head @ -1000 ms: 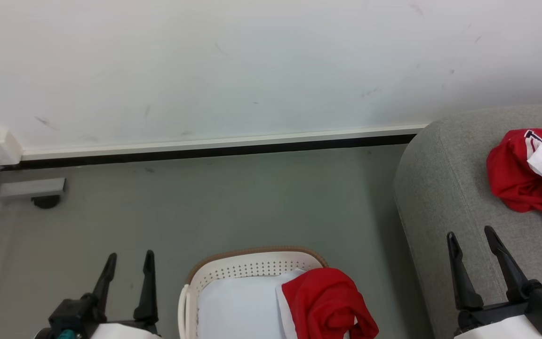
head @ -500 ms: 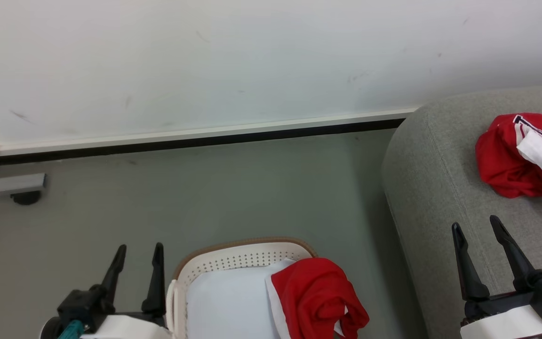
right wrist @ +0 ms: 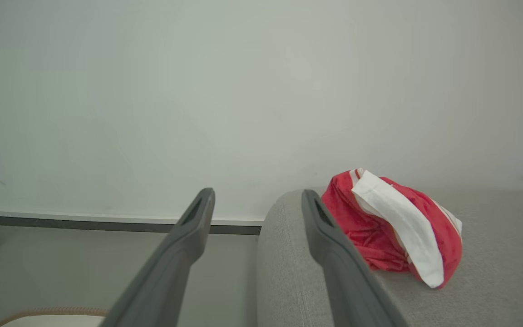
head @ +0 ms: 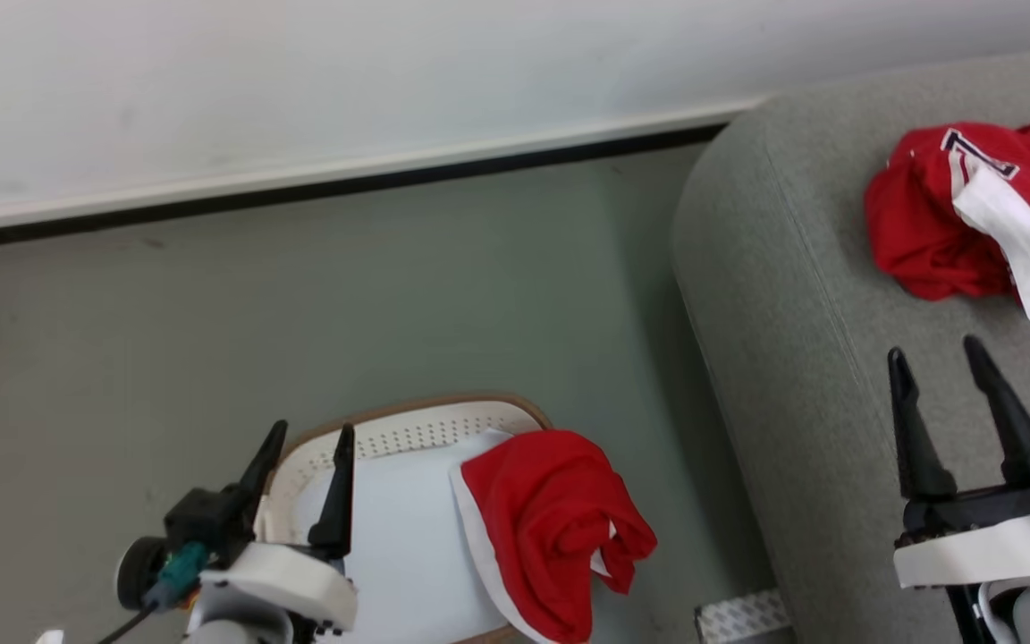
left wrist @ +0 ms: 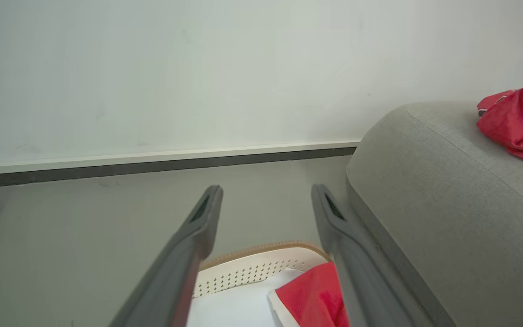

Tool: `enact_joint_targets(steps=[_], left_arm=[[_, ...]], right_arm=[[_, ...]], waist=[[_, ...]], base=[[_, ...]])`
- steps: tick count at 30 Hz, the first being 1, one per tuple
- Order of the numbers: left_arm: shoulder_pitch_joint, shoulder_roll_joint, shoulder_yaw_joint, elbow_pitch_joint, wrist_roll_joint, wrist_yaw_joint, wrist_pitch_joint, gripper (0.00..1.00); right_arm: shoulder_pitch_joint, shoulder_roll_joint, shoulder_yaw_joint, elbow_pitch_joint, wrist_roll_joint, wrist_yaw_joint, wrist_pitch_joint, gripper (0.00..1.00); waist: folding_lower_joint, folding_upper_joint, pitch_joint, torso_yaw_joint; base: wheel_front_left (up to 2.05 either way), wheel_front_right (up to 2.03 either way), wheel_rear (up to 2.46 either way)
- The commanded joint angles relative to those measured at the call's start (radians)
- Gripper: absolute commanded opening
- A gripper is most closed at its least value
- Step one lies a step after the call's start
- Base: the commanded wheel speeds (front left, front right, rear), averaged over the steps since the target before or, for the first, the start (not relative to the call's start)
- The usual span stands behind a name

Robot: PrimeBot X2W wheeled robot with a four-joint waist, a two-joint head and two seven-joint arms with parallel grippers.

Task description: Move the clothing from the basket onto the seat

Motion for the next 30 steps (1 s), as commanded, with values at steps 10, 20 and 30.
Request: enact_joint_targets(steps=[10, 20, 30], left_arm=[[-0.185, 0.049, -0.121, 0.224, 0.012, -0.007, 0.000, 1.00], [-0.386, 0.064, -0.369, 0.468, -0.146, -0.007, 0.078, 1.00], [-0.510, 0.134, -0.662, 0.527, -0.354, -0.007, 0.241, 1.00]], right_arm=[[-0.083, -0.017, -0.029, -0.021, 0.038, -0.002, 0.000, 1.00], [-0.160, 0.006, -0.109, -0.059, 0.042, -0.002, 0.000, 1.00], [-0.209, 0.057, -0.113, -0.099, 0.028, -0.002, 0.000, 1.00]], waist=[[-0.0001, -0.0001, 0.155, -0.089], [-0.0001, -0.0001, 0.297, -0.137], [-0.0001, -0.0001, 0.434, -0.187]], base=[[0.00, 0.00, 0.00], [0.00, 0.00, 0.00], [0.00, 0.00, 0.00]])
